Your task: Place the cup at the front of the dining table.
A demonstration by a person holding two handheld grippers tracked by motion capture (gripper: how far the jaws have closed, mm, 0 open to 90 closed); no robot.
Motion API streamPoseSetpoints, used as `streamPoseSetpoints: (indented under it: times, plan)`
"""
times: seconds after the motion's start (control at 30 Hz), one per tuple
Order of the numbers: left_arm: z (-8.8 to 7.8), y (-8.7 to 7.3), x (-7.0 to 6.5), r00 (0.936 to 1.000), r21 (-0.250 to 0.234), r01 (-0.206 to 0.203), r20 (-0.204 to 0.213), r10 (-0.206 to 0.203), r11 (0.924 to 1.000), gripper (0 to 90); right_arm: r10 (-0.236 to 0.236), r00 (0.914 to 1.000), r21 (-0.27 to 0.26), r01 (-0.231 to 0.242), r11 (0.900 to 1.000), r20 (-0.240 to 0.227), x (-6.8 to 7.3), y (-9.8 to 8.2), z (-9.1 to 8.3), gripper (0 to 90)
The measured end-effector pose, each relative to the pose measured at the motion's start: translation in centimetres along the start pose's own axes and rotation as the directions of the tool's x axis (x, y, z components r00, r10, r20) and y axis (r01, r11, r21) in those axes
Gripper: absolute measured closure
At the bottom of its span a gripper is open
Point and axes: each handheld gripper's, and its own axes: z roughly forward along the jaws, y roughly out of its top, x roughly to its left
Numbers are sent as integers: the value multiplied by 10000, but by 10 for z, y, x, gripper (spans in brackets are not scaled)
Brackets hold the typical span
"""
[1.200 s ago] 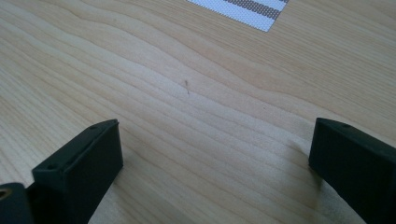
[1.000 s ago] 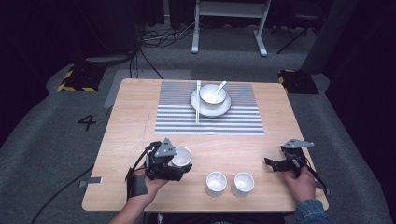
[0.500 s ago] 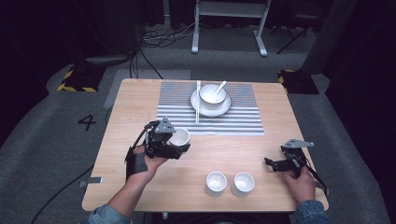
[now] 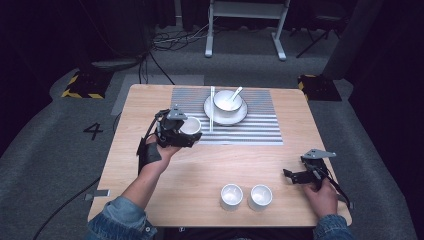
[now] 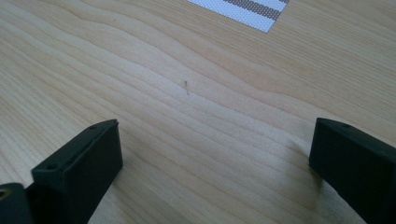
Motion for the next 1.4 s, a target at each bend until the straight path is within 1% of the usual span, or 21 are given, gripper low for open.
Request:
streamPoseSetpoints:
  times: [0.07, 0.1, 0.13, 0.2, 0.23, 0.3, 0.43, 0.6, 0.77, 0.8, 0.87, 0.93, 0.97, 1.0, 1.03, 1.07, 1.13, 1.23, 1.3, 1.37, 1.4]
  plan:
    - [5, 5, 8, 9998, -92, 168, -48, -168, 9998, 265, 1, 10000, 0, -1, 10000, 1, 0, 0, 0, 27]
    - [5, 5, 8, 9998, -92, 168, -48, -168, 9998, 265, 4, 10000, 3, -4, 10000, 0, 0, 0, 0, 27]
    - [9, 8, 13, 9995, -95, 311, -86, -312, 9995, 265, 1, 10000, 0, -1, 10000, 0, 0, 0, 0, 27]
    - [12, 10, 16, 9994, -89, 327, -133, -329, 9994, 265, 1, 10000, 0, -1, 10000, 1, 0, 0, 0, 27]
    - [17, 13, 21, 9992, -137, 346, -216, -349, 9993, 265, 1, 10000, 0, -1, 10000, 1, 0, 0, 0, 27]
    - [22, 16, 28, 9991, -173, 354, -227, -358, 9992, 265, 3, 10000, 0, -3, 10000, 1, 0, 0, 0, 27]
    - [37, 20, 41, 9986, -518, 431, -295, -447, 9977, 265, 0, 10000, 2, 0, 10000, 0, 0, 0, 0, 27]
    - [58, 27, 56, 9969, -503, 456, -617, -487, 9977, 265, 21, 10000, -6, -21, 10000, 9, 0, 0, 0, 27]
    - [75, 29, 65, 9951, -473, 488, -833, -526, 9977, 265, 17, 10000, -5, -17, 10000, 7, 0, 0, 0, 27]
    - [75, 29, 65, 9951, -473, 488, -833, -526, 9977, 265, 17, 10000, -5, -17, 10000, 7, 0, 0, 0, 27]
    - [85, 29, 68, 9935, -451, 614, -931, -654, 9971, 265, 20, 10000, -4, -20, 10000, 8, 0, 0, 0, 27]
    - [88, 28, 70, 9928, -442, 686, -950, -725, 9967, 265, 19, 10000, -4, -19, 10000, 9, 0, 0, 0, 27]
    - [91, 27, 72, 9925, -473, 796, -887, -836, 9957, 265, 2, 10000, 1, -2, 10000, 3, 0, 0, 0, 27]
    - [95, 25, 74, 9910, -548, 1018, -820, -1061, 9933, 265, 2, 10000, 1, -2, 10000, 3, 0, 0, 0, 27]
    - [98, 23, 75, 9907, -481, 1059, -807, -1095, 9932, 265, 16, 10000, -5, -16, 10000, 7, 0, 0, 0, 27]
    - [104, 20, 77, 9895, -359, 1041, -971, -1072, 9939, 265, 6, 10000, -1, -6, 10000, 2, 0, 0, 0, 27]
    - [107, 19, 78, 9891, -277, 1055, -1004, -1077, 9940, 265, 19, 10000, -5, -19, 10000, 8, 0, 0, 0, 27]
    - [118, 13, 83, 9869, -97, 1187, -1088, -1190, 9929, 265, 18, 10000, -6, -18, 10000, 9, 0, 0, 0, 27]
    - [120, 12, 83, 9860, -46, 1240, -1113, -1238, 9923, 265, 0, 10000, 2, 0, 10000, -1, 0, 0, 0, 27]
    - [127, 9, 86, 9846, 163, 1223, -1282, -1192, 9924, 265, 5, 10000, -1, -5, 10000, 0, 0, 0, 0, 27]
    - [128, 7, 87, 9843, 220, 1251, -1285, -1213, 9919, 265, -1, 10000, -1, 1, 10000, 0, 0, 0, 0, 27]
